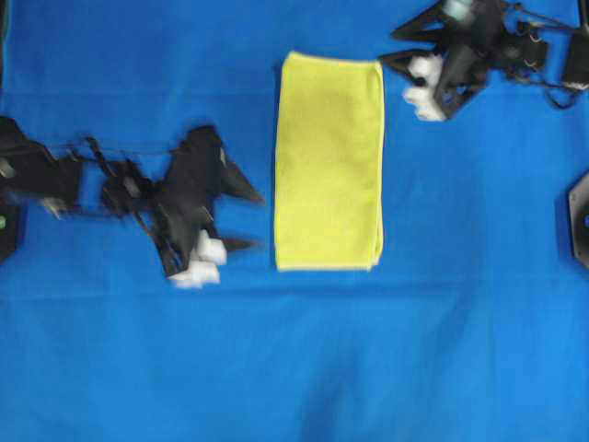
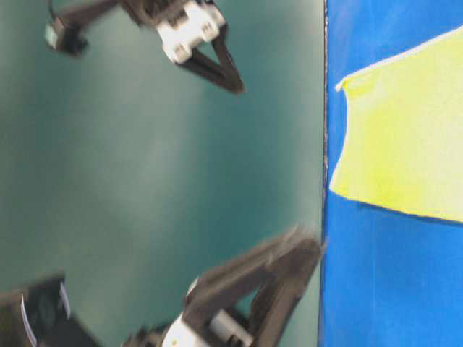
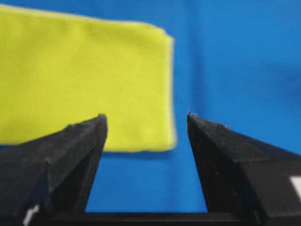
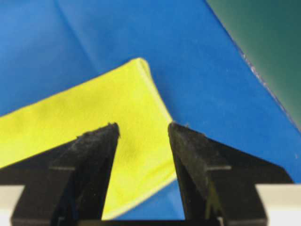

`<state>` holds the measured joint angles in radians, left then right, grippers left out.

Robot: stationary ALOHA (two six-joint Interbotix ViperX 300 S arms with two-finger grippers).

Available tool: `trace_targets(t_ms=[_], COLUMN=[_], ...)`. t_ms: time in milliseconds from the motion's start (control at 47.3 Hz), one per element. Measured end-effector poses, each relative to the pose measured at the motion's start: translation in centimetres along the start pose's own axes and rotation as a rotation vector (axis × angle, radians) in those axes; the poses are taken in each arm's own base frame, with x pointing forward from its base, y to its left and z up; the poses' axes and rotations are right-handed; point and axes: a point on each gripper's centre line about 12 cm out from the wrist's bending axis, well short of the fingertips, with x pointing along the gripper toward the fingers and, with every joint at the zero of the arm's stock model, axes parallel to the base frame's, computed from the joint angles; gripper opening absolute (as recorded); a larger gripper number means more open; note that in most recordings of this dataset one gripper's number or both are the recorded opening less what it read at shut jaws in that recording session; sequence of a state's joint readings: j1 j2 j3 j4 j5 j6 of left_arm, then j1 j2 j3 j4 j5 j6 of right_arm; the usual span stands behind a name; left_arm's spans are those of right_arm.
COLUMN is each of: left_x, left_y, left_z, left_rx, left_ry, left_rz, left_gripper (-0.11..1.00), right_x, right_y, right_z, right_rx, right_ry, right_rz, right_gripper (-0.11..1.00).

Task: Fold the yellow towel.
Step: 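Withdraw both grippers to the sides of the table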

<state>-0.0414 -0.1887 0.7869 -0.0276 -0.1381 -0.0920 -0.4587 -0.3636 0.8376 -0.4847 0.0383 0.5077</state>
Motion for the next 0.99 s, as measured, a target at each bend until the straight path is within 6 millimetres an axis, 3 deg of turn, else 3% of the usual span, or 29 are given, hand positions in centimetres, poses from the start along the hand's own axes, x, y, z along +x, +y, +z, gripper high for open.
trace_targets(t_ms=[233,402,529,994], left_x=[-4.8,-7.0,-7.4,-5.8], left_y=[4.3,5.3,5.5,5.8], left_z=[-1.6,-3.0,-3.7,-3.1], left_rx=[-0.012,-0.017,-0.017,-0.010], left_ry=[-0.154,-0.218,-0.214,-0.195], left_rz=[0.112,0.146,0.154,0.160], left_gripper=[0.65,0.65,0.65,0.65], right_x=[-6.0,-8.5,-9.1,-8.5], right_y=[0.3,0.3,0.4,0.5], right_z=[-2.6,-5.4,-7.2,-7.2], right_rx=[0.029,0.058,0.072,0.077], right_ry=[-0.091,-0.141,-0.149,-0.136], right_rz=[0.023,0.044,0.058,0.064], right_gripper=[0.52,0.52,0.52,0.52])
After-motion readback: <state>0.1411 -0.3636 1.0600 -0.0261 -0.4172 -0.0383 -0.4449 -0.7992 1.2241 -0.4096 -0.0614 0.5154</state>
